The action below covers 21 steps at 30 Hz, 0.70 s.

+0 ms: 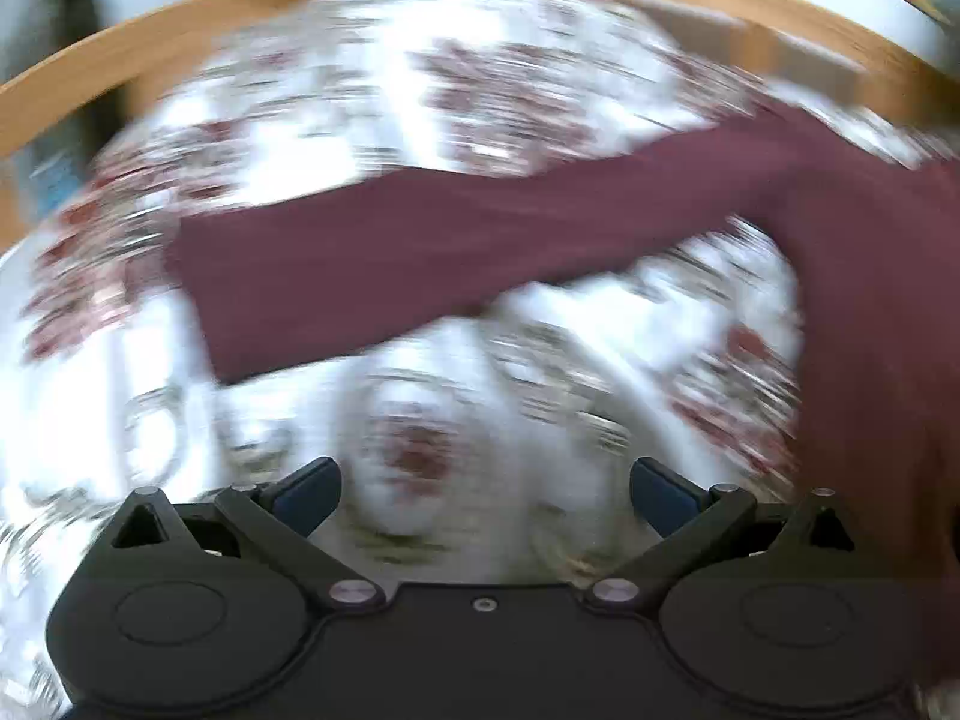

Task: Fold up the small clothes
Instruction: 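Grasp the other sleeve cuff with the left tool and lift it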

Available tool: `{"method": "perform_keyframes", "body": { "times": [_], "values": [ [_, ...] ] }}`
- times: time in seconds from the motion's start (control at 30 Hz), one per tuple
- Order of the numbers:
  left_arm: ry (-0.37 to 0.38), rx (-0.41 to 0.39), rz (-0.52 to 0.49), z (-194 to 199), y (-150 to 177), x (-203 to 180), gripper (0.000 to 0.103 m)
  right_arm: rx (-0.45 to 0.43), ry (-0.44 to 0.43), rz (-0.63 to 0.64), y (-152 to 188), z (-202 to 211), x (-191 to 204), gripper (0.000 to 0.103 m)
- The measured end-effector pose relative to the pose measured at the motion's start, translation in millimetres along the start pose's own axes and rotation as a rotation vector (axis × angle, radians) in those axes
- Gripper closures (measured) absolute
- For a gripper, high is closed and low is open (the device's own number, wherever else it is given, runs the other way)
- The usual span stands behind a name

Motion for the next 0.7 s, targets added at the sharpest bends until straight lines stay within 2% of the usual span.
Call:
{"method": "perform_keyframes", "body": {
  "times": [0.07,0.1,0.23,0.33,0.4,0.53,0.6,0.63,0.67,0.7],
  "values": [
    [-0.104,-0.019,0.077,2,-3,13,0.001,-0.029,-0.012,-0.06,-2,18,-6,0.0],
    [-0.124,-0.027,0.107,3,-5,20,0.001,-0.052,-0.024,-0.084,-4,25,-8,0.0],
    [-0.131,-0.073,0.213,4,-18,40,0.003,-0.146,-0.036,-0.156,-14,38,-14,0.0],
    [-0.145,-0.131,0.276,2,-30,53,0.009,-0.15,-0.056,-0.196,-15,33,-15,0.0],
    [-0.165,-0.169,0.291,1,-36,59,0.014,-0.121,-0.083,-0.209,-13,26,-12,0.0],
    [-0.198,-0.211,0.334,-6,-46,77,0.034,-0.074,-0.121,-0.224,-9,18,-8,0.0],
    [-0.197,-0.247,0.346,-3,-48,79,0.059,-0.071,-0.135,-0.232,-9,17,-7,0.0],
    [-0.195,-0.253,0.339,-4,-49,80,0.087,-0.073,-0.136,-0.235,-8,17,-7,0.0],
    [-0.202,-0.243,0.328,-5,-51,80,0.091,-0.076,-0.136,-0.238,-8,18,-7,0.0],
    [-0.204,-0.245,0.322,-4,-52,79,0.092,-0.079,-0.137,-0.241,-8,18,-8,0.0]
  ]
}}
Point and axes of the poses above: each gripper's, at about its wrist camera, not at the fingertips, and z roughly against the way its jaws point, x to its left, y to its underside, the point moved 1 cm from there along -z, roughly the way its jaws point, and after that the axes turned 6 degrees about y, right-handed, at the moved point
